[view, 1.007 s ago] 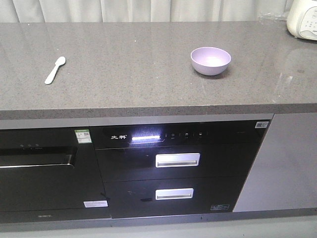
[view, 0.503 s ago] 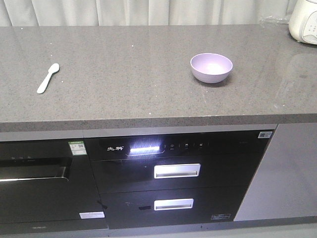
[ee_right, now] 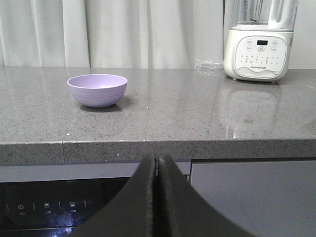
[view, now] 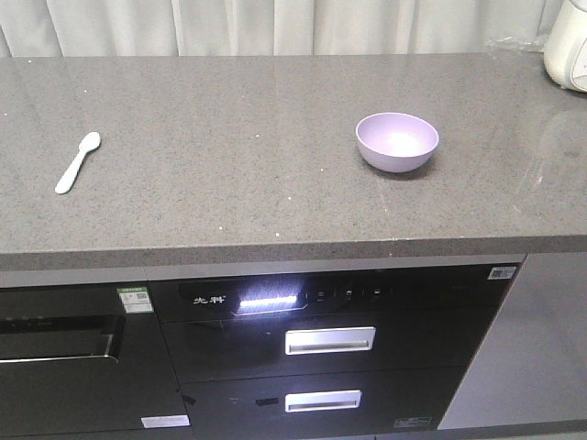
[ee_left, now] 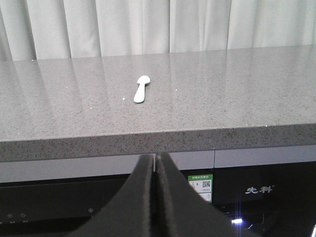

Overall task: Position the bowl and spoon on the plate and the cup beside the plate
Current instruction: 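Approach the counter and stop with the spoon and bowl in reach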

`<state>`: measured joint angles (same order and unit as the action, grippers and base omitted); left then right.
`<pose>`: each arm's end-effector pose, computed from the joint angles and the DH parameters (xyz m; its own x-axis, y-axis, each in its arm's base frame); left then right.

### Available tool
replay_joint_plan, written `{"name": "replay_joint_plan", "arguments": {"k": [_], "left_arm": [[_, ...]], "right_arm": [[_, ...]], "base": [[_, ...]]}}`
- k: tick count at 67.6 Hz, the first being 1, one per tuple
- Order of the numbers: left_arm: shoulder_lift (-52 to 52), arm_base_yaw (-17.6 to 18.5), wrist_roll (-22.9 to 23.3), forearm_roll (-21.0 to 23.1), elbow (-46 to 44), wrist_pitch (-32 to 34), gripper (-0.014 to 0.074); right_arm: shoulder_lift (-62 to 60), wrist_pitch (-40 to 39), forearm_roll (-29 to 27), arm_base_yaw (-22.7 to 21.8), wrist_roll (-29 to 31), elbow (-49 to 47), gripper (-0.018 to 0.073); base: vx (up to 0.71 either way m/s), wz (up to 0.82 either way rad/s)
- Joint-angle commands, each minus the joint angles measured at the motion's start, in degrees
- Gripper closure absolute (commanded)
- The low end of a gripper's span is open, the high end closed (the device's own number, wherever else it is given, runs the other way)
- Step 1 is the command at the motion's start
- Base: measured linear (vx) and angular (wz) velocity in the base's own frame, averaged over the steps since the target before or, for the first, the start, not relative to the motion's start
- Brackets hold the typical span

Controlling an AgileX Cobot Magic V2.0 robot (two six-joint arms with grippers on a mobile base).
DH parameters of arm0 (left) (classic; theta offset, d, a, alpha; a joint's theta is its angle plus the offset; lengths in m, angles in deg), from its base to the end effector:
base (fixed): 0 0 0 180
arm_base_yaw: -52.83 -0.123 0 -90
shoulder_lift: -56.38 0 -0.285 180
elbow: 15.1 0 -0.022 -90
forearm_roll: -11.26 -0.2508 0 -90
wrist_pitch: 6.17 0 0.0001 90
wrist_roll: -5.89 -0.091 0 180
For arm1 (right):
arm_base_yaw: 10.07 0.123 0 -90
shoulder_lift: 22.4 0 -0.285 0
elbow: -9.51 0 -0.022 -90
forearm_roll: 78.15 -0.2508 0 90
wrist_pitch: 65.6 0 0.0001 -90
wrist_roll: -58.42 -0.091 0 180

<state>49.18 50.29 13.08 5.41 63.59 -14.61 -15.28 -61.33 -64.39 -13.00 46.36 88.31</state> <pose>0.0564 0.0039 0.1917 -0.0732 -0.0278 -0.9969 -0.0610 0.9979 -0.0233 0.0566 -0.0045 0.1979 -0.0032 -0.0289 -0.9996 0.0687 0.9972 -0.0290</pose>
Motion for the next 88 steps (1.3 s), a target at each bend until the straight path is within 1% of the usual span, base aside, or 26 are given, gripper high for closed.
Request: {"name": "replay_joint_plan", "arguments": {"k": [1,88], "left_arm": [[0.71,0.06,0.47,0.07,-0.44,3.94,0.0603],[0.71,0.06,0.47,0.07,-0.44,3.94,0.0603]], "right_arm": [[-0.54,-4.27,0.4,-0.29,0.04,0.21,0.0562],[-0.54,-4.27,0.4,-0.29,0.04,0.21,0.0562]], "base": [[0.1,-0.01],[0.09,-0.02]]}}
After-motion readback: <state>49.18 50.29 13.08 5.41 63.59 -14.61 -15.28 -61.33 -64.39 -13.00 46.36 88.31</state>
